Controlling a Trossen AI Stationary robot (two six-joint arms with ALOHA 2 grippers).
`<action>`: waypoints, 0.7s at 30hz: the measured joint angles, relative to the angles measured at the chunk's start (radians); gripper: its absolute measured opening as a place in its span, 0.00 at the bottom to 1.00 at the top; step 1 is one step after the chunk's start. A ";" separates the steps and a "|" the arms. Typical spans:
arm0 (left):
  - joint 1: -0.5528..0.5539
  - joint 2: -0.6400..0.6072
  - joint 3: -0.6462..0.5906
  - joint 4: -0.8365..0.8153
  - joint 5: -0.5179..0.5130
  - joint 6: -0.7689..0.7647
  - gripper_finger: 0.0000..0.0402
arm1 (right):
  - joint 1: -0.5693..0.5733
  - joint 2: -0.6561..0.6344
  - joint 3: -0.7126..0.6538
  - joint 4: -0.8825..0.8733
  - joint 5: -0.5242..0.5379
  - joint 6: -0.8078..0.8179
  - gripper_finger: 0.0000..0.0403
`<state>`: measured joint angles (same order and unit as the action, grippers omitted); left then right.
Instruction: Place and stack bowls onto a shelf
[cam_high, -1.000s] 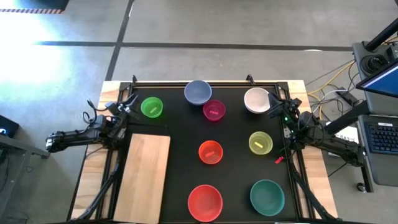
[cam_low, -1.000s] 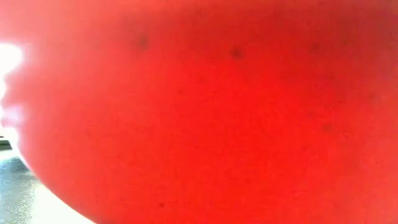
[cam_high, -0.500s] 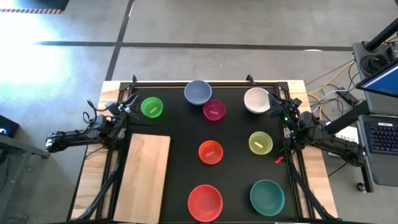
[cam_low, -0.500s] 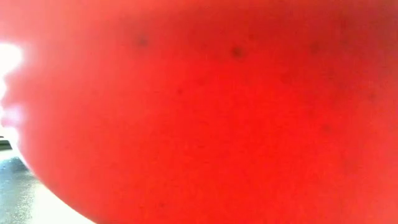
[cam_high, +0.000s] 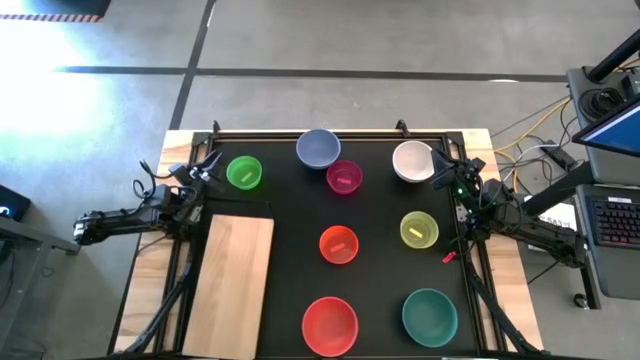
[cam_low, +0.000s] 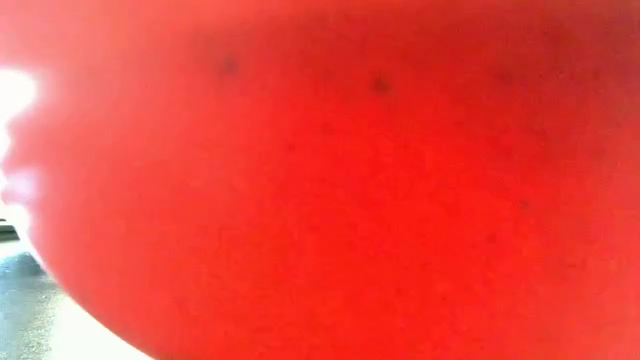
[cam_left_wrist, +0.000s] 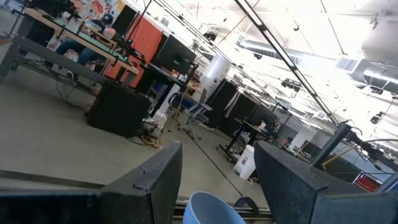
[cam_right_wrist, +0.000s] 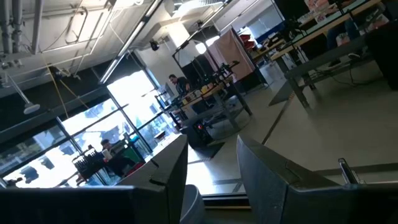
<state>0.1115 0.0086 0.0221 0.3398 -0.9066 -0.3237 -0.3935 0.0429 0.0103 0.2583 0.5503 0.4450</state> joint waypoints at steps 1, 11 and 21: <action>0.001 0.000 0.000 0.008 0.000 0.000 0.46 | 0.000 0.000 0.000 0.000 0.000 0.000 0.32; 0.002 0.000 0.011 0.032 0.034 0.104 0.46 | 0.000 0.000 0.000 0.000 0.000 0.000 0.32; 0.004 0.129 0.225 -0.310 0.027 0.069 0.46 | 0.000 0.000 0.000 0.000 0.000 0.000 0.32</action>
<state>0.1152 0.1380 0.2475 0.0295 -0.8798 -0.2547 -0.3933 0.0425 0.0105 0.2584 0.5505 0.4450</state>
